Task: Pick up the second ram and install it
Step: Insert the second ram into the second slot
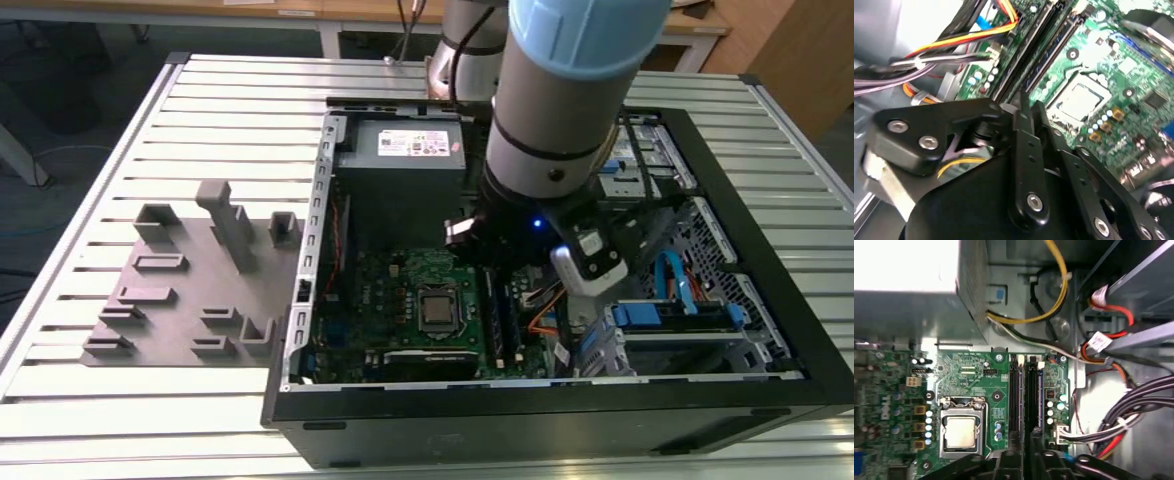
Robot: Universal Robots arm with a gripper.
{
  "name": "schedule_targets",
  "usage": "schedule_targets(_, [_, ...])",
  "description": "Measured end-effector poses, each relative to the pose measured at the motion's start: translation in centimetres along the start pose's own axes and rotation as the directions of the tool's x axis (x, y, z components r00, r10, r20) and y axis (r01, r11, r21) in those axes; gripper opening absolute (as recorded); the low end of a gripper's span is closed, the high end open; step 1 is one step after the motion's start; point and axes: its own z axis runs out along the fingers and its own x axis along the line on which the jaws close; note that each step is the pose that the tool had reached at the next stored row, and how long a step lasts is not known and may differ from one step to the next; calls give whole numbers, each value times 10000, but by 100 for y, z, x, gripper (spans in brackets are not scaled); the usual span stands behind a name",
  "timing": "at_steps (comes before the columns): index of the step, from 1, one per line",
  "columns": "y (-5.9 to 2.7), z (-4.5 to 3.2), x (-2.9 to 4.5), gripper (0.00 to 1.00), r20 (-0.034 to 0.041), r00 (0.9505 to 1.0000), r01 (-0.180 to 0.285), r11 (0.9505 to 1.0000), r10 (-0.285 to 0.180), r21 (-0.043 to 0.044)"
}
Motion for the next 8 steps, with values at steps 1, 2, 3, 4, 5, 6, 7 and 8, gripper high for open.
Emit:
schedule_targets(1, [17, -43, -2, 17, 0, 10000, 1, 10000, -1, 9])
schedule_targets(2, [36, -85, -4, 11, 0, 10000, 1, 10000, -1, 17])
schedule_targets(3, [55, -129, -6, 7, -1, 10000, 1, 10000, -1, 29])
schedule_targets(4, [70, -172, -8, 7, 0, 10000, 2, 10000, -2, 34])
schedule_targets(5, [76, -206, -10, 7, 0, 10000, 2, 10000, -2, 34])
schedule_targets(6, [77, -220, -10, 7, 0, 10000, 3, 10000, -3, 36])
schedule_targets(7, [77, -220, -10, 7, 0, 10000, 3, 10000, -3, 34])
schedule_targets(8, [77, -221, -10, 7, 1, 10000, 2, 10000, -2, 34])
